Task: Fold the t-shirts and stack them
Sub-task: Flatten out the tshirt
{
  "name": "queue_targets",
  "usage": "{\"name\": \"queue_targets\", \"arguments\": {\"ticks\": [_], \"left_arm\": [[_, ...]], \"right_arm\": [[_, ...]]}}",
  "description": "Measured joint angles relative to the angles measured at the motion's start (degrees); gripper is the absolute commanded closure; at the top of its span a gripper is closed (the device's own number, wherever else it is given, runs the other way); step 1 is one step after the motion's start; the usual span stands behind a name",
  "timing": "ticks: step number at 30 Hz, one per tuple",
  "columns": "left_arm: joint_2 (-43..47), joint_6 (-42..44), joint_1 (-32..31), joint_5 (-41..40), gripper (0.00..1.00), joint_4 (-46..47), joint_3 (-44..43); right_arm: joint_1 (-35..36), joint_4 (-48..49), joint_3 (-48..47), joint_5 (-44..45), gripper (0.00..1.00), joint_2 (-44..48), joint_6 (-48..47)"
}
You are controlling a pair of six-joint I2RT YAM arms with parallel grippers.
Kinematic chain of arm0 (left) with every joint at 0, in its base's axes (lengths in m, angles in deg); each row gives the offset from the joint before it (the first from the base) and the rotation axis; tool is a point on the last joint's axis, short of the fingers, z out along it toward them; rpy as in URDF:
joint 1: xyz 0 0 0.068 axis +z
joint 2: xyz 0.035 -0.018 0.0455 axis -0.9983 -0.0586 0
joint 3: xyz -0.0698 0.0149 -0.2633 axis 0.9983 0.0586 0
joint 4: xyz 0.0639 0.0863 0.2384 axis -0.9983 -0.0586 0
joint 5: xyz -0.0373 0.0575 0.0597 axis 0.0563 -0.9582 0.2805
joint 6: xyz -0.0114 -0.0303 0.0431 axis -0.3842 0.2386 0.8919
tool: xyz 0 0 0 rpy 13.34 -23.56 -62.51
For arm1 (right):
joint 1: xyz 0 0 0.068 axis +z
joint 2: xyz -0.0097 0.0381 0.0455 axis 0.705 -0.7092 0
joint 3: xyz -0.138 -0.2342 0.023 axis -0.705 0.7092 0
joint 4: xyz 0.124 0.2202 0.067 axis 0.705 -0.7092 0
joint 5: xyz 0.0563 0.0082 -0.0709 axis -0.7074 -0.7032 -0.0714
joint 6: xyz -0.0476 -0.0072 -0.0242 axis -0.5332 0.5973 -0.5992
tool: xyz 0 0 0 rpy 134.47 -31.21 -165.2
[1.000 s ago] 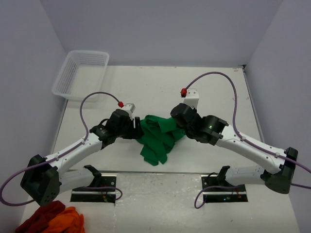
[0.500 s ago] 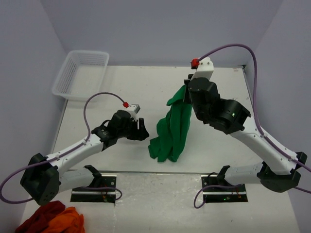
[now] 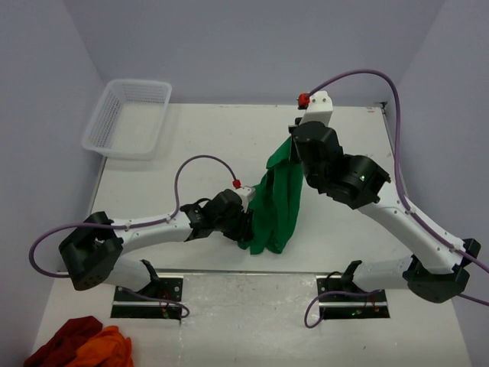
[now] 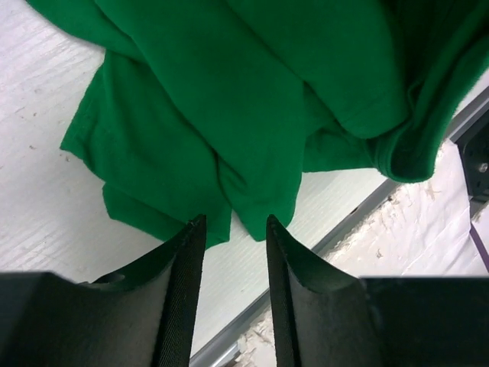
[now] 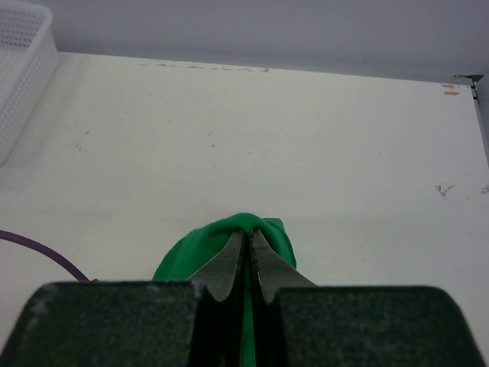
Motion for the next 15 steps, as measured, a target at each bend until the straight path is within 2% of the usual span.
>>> {"name": "queue_targets", "arguments": {"ticks": [6, 15], "left_arm": [[-2.08, -0.94, -0.92, -0.09, 0.62, 1.73, -0.7], [-10.6, -0.98, -2.45, 0.0, 0.62, 3.56, -4.87]], "right_arm": [[-0.31, -0.09, 1.36, -0.17, 1.0, 0.79, 0.11], [-0.37, -0.04, 3.21, -1.46, 1.0, 3.21, 0.5]]}}
